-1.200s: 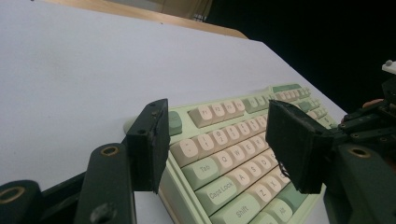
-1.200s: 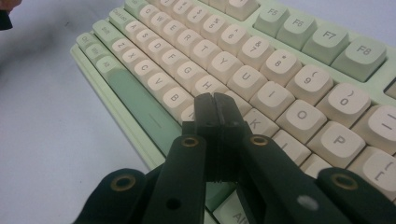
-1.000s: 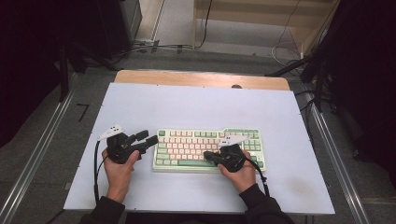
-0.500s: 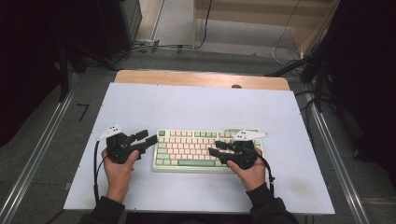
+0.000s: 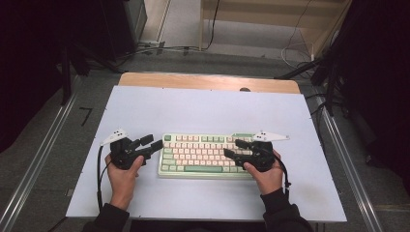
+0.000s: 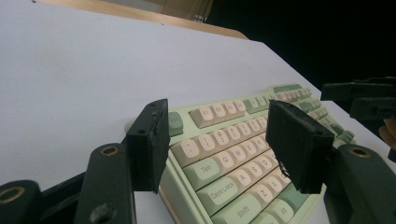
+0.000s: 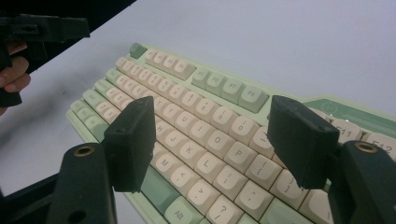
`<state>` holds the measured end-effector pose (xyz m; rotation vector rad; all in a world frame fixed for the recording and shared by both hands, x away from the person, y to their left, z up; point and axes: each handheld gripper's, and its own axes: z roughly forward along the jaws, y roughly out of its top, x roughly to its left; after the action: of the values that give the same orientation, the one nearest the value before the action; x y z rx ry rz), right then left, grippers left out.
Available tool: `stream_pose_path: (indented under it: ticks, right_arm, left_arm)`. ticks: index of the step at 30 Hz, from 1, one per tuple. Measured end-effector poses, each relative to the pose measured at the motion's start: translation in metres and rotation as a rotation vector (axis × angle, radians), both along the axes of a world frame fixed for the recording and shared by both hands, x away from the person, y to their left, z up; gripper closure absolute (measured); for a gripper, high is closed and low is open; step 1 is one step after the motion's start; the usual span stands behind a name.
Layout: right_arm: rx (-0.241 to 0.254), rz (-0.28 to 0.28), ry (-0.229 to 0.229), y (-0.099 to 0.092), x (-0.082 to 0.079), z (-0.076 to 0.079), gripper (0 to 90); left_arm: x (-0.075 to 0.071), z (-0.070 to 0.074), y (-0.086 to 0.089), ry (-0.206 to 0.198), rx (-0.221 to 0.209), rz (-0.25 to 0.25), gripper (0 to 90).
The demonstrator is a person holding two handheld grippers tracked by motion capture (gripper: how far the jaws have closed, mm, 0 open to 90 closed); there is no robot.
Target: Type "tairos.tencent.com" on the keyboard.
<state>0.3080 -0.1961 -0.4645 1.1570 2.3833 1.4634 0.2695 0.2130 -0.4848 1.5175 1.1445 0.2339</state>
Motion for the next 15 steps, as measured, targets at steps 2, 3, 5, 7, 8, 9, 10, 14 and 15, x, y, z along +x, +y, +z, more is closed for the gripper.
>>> stream_pose_path:
  ticks: [2,3,5,7,8,9,10,14,15]
  right_arm:
    - [0.002,-0.002,0.004,-0.001,0.0,0.0,30.6]
    - [0.003,-0.003,0.003,-0.002,0.0,0.0,30.6]
    - [0.003,-0.01,0.002,-0.004,0.001,0.0,30.5]
    - [0.004,-0.016,0.002,-0.006,0.001,0.0,30.3]
    - [0.005,-0.02,0.002,-0.007,0.001,0.0,30.1]
    - [0.006,-0.024,0.004,-0.008,0.001,0.0,30.0]
    - [0.008,-0.026,0.002,-0.009,0.001,0.0,29.7]
    - [0.009,-0.035,0.006,-0.013,0.002,-0.001,29.5]
    - [0.01,-0.039,0.007,-0.014,0.002,-0.001,29.5]
  left_arm:
    - [0.0,0.0,0.0,-0.001,0.001,-0.001,40.8]
    - [0.0,0.0,0.001,0.0,0.002,-0.001,40.7]
    - [0.0,0.0,0.002,0.0,0.007,0.001,40.7]
    - [-0.001,0.0,0.002,0.0,0.005,0.004,40.6]
    - [-0.001,0.0,0.002,0.0,0.008,0.003,40.5]
    - [0.0,0.0,0.002,0.002,0.012,0.002,40.4]
    - [0.0,-0.001,0.002,0.003,0.016,0.0,39.9]
    - [-0.002,-0.001,0.001,0.002,0.041,-0.007,37.8]
    - [-0.003,0.0,0.001,-0.001,0.051,-0.006,37.2]
